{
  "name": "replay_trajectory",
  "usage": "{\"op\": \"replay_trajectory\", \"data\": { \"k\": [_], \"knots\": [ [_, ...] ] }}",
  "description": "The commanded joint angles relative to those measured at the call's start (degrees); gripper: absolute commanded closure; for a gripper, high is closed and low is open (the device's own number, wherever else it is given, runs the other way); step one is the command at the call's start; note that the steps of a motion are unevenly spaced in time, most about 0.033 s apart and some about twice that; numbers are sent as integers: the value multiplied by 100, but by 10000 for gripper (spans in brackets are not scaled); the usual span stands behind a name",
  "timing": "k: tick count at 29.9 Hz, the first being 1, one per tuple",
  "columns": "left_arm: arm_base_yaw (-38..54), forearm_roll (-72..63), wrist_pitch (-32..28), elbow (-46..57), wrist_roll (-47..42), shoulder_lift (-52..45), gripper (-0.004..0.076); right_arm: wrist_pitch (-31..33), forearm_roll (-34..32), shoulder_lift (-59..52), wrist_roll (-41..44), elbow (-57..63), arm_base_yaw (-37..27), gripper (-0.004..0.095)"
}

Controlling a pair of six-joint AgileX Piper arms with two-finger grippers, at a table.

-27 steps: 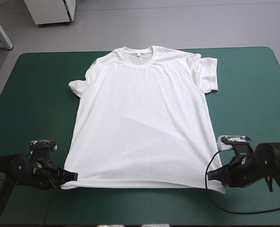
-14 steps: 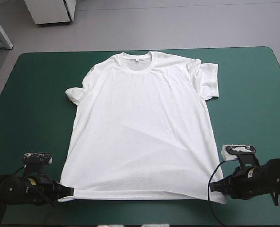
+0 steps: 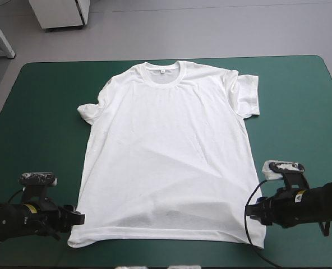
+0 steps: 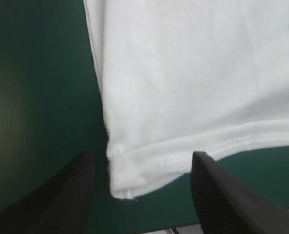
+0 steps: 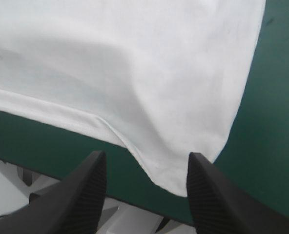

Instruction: Fold the cloth

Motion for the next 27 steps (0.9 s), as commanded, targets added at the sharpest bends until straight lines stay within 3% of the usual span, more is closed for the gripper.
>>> {"op": "replay_trajectory", "data": {
  "k": [1,5,14,27],
  "knots": [
    [0,347,239,-834,-196,134,288,58,-231,-20,34,-886,-19,477],
    [0,734,220,-1653,-299,671,288,58,-950,157,206,-1871,-19,476],
    [0,788,-51,-3349,-299,2380,288,58,-1525,1201,160,-3505,-19,478],
    [0,701,-160,-4907,-344,4749,288,44,-1730,2136,-113,-3891,-19,494]
  ]
}}
